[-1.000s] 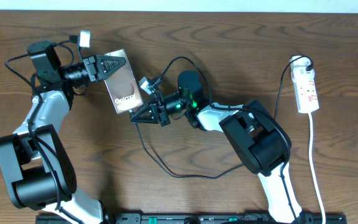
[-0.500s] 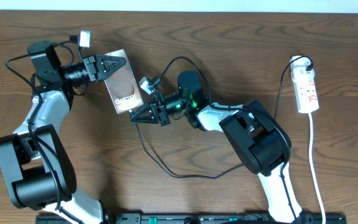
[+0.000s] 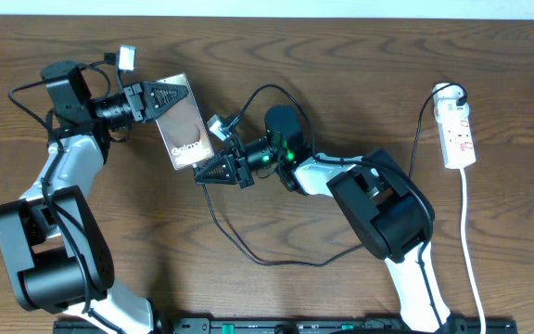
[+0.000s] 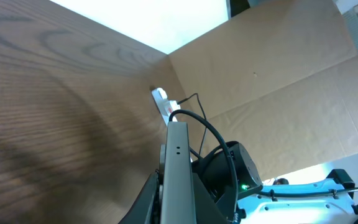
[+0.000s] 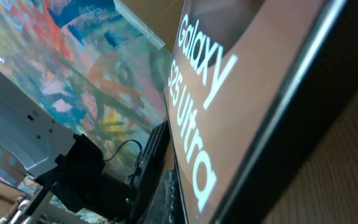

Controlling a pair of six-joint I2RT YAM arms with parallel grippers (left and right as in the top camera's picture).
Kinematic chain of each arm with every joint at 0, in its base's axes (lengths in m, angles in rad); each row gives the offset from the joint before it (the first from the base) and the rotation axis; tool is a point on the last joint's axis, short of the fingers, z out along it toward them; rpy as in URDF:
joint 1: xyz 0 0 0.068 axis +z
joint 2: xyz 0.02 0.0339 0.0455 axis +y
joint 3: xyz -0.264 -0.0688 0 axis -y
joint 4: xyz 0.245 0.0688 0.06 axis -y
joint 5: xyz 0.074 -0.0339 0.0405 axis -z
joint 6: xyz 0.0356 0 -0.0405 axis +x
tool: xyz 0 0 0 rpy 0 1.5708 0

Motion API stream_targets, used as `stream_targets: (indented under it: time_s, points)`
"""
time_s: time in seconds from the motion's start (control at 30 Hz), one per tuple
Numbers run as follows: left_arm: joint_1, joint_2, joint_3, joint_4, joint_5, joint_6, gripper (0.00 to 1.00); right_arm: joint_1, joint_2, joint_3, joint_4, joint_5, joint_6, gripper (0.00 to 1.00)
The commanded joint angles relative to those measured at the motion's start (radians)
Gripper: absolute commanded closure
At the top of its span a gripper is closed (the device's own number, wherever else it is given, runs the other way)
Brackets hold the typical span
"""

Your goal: Plug charger to phone and switch on socket

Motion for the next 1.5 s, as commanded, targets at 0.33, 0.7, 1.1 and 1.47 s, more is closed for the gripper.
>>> stream_targets:
  time_s: [0.33,0.7,1.1,1.47]
  points:
    - [-0.002,-0.006,0.012,0.012,0.069,-0.001,0.92,-0.005,0.011,0.007,0.005,-0.011,-0.013,0.99]
    - [-0.002,-0.006,0.012,0.012,0.069,0.010,0.93,-0.005,0.011,0.007,0.012,-0.021,-0.013,0.99]
    - [-0.002,-0.006,0.012,0.012,0.069,0.010,0.93,-0.010,0.011,0.007,0.018,-0.022,-0.013,0.99]
    - [-0.002,-0.006,0.012,0.012,0.069,0.010,0.92,-0.016,0.011,0.007,0.018,-0.021,-0.013,0.99]
